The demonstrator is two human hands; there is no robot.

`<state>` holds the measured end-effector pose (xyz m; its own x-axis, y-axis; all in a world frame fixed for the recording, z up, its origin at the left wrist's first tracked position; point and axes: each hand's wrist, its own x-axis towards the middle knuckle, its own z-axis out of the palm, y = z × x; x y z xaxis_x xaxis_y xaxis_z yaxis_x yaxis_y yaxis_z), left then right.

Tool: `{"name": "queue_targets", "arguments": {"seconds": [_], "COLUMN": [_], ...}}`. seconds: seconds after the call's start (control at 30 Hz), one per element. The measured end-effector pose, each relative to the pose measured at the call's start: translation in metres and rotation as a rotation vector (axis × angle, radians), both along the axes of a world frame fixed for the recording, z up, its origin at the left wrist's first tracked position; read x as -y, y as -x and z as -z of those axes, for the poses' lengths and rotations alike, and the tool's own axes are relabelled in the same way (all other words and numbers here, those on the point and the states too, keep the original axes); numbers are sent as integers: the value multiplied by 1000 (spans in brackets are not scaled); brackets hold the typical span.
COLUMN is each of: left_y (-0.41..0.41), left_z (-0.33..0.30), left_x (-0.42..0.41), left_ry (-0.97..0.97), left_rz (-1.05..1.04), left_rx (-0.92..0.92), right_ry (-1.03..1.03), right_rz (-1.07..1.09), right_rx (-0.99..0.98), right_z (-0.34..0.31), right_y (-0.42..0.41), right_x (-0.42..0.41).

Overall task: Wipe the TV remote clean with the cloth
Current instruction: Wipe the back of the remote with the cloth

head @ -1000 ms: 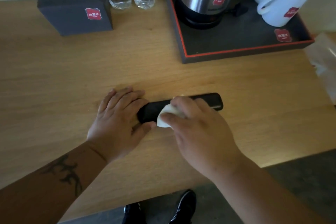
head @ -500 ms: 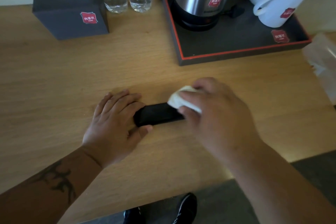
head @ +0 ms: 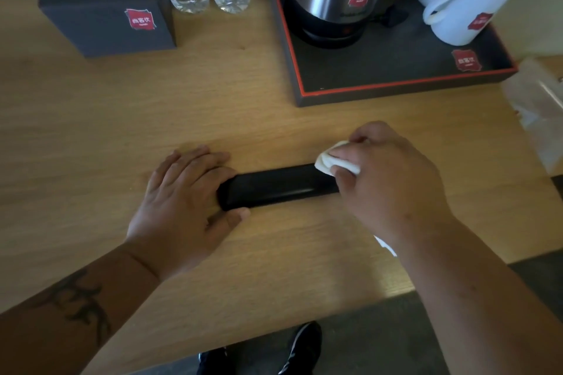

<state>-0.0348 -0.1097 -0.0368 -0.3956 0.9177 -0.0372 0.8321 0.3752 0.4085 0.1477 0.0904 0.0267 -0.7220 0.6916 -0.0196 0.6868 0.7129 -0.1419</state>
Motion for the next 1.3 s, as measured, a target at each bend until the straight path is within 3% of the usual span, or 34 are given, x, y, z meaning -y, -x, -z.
{"name": "queue_targets", "arguments": {"seconds": [0.2,0.47,0.73,1.07,1.2,1.3], "left_y": [1,-28,-37,-38,-39,-40], "left_z": [1,-2,5,8,8,6], "left_x": [1,-42,-63,-63,-63,-63], "left_ry": [21,-27,-138,-151,-158,-156], "left_rz": [25,135,168,156,149,140], "left_rx": [-7,-103,-204,-246,-250,-235], "right_ry": [49,77,-24,52,1,-23], "right_rz": [-170,-150,-123,-284,-199,-194], "right_rx": [44,-63,-100,99,5,42], "right_z": [-6,9,1,-8,-10,0], "right_y": [-12,-23,-17,-32,-15,0], "right_x": [14,8,-12,5,-3,7]}}
